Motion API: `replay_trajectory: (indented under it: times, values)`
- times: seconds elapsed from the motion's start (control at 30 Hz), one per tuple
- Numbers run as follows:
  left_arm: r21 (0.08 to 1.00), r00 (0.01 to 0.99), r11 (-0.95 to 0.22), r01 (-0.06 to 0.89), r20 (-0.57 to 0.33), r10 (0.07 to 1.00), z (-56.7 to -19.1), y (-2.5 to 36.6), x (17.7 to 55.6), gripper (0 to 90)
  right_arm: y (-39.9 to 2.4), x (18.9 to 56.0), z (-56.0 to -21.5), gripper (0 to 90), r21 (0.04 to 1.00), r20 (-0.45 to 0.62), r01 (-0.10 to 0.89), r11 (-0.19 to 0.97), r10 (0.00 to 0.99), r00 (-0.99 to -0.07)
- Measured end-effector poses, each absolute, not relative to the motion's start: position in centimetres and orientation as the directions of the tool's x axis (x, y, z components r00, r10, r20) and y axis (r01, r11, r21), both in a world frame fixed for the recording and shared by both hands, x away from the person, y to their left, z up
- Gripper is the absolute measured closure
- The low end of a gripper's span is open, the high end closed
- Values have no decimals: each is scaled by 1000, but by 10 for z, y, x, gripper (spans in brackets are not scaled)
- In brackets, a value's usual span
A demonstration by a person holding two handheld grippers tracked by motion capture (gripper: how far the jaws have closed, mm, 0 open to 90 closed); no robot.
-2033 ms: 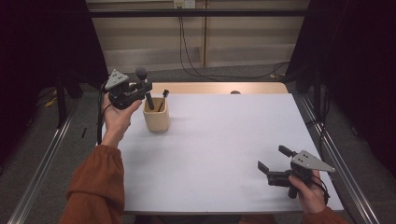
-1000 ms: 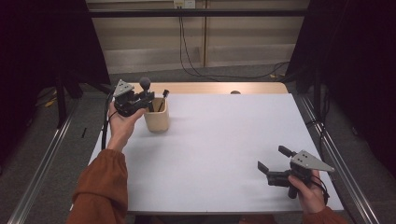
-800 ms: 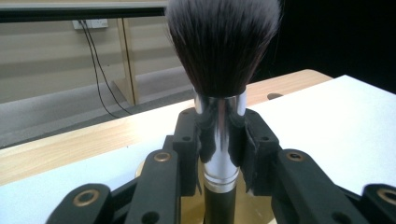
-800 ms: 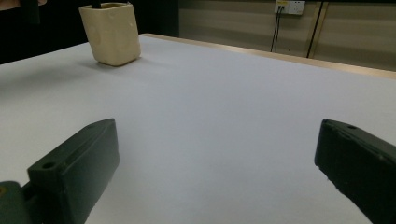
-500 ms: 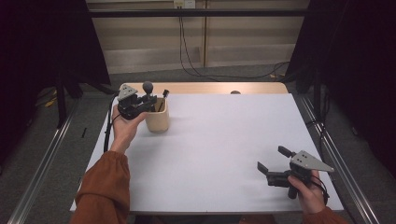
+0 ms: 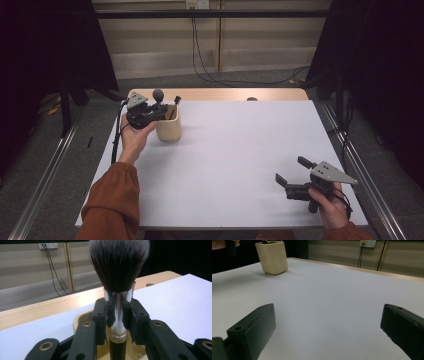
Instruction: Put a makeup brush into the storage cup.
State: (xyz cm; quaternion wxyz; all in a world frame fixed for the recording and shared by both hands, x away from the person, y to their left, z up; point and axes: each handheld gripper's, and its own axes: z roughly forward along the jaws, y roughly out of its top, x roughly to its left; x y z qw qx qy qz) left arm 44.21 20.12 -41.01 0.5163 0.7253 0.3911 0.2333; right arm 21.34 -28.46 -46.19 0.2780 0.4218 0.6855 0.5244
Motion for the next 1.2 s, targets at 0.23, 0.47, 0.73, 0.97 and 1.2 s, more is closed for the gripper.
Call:
replay_trajectory:
  times: [0.23, 0.47, 0.73, 0.97, 1.2]
  values:
    - [924, 587, -173, 342, -66, 807, -414, 200, 443, 684, -285, 213, -462, 0, 953, 62, 287, 94, 869, -492]
    - [920, 563, -163, 356, -71, 824, -417, 203, 442, 519, -285, 213, -462, 0, 954, 63, 286, 93, 867, -494]
    - [924, 536, -150, 353, -68, 841, -416, 205, 442, 345, -284, 214, -462, 0, 954, 63, 286, 94, 867, -495]
    - [924, 543, -151, 352, -70, 837, -416, 208, 440, 213, -287, 216, -464, 0, 953, 66, 289, 90, 870, -489]
    - [925, 532, -120, 360, -98, 841, -411, 211, 436, 81, -288, 218, -464, 0, 954, 76, 291, 76, 875, -479]
